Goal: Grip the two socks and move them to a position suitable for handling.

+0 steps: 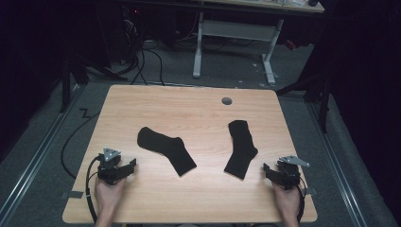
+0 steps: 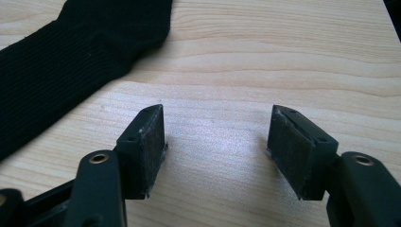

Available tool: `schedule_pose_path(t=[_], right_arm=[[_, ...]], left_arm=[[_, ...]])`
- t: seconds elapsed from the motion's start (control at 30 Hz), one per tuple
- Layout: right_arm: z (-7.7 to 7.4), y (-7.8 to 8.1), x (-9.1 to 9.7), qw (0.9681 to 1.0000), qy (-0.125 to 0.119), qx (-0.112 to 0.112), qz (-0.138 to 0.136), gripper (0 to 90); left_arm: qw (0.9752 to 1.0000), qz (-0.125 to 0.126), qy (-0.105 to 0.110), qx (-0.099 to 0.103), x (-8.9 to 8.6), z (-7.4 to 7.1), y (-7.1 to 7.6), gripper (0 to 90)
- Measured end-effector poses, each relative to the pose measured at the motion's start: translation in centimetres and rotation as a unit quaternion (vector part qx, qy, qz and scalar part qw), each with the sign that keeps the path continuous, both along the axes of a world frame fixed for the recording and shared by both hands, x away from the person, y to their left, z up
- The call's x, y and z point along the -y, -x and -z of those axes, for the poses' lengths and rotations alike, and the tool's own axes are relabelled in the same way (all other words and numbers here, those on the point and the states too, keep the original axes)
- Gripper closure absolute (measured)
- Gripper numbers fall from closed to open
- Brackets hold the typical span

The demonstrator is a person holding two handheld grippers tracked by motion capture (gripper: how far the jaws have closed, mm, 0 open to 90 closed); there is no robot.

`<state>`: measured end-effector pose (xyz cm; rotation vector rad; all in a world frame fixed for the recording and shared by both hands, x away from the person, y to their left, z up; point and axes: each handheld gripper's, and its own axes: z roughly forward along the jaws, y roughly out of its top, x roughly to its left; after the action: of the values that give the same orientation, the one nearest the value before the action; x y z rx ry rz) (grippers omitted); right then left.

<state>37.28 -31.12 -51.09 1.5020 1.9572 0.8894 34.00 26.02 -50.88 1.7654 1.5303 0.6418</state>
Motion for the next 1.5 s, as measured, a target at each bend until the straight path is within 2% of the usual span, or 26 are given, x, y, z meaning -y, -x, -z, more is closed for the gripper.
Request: schedule_pose_path(t=[0.4, 0.53, 0.67, 0.83, 0.93, 1.23, 1.33, 1.5], right_arm=[[0.0, 0.0, 0.0, 1.0000, 0.003, 0.000, 0.000, 36.3], [0.0, 0.0, 0.0, 1.0000, 0.003, 0.000, 0.001, 36.1], [0.0, 0.0, 0.0, 1.0000, 0.002, -0.001, 0.003, 35.6], [0.0, 0.0, 0.0, 1.0000, 0.002, -0.001, 0.003, 35.3], [0.0, 0.0, 0.0, 1.0000, 0.002, -0.001, 0.003, 35.3], [0.0, 0.0, 0.0, 1.0000, 0.002, -0.001, 0.003, 35.2], [0.0, 0.0, 0.0, 1.0000, 0.002, -0.001, 0.003, 35.2], [0.0, 0.0, 0.0, 1.0000, 0.002, -0.001, 0.002, 35.1]], left_arm=[[0.9999, 0.012, 0.004, -0.001, 0.5, -0.2, -0.1, 36.9], [0.9998, 0.020, -0.001, -0.002, 0.9, -0.5, -0.2, 37.5], [0.9997, 0.025, 0.002, -0.001, 1.3, -0.7, -0.4, 37.9], [0.9994, 0.030, 0.017, 0.002, 1.6, -0.7, -0.6, 39.0], [0.9993, 0.034, 0.014, -0.002, 1.7, -0.8, -0.7, 39.4], [0.9987, 0.047, 0.018, -0.003, 2.5, -1.6, -1.2, 42.0], [0.9984, 0.050, 0.027, 0.003, 2.6, -1.7, -1.3, 43.1], [0.9981, 0.055, 0.026, -0.001, 3.0, -1.9, -1.6, 43.6]])
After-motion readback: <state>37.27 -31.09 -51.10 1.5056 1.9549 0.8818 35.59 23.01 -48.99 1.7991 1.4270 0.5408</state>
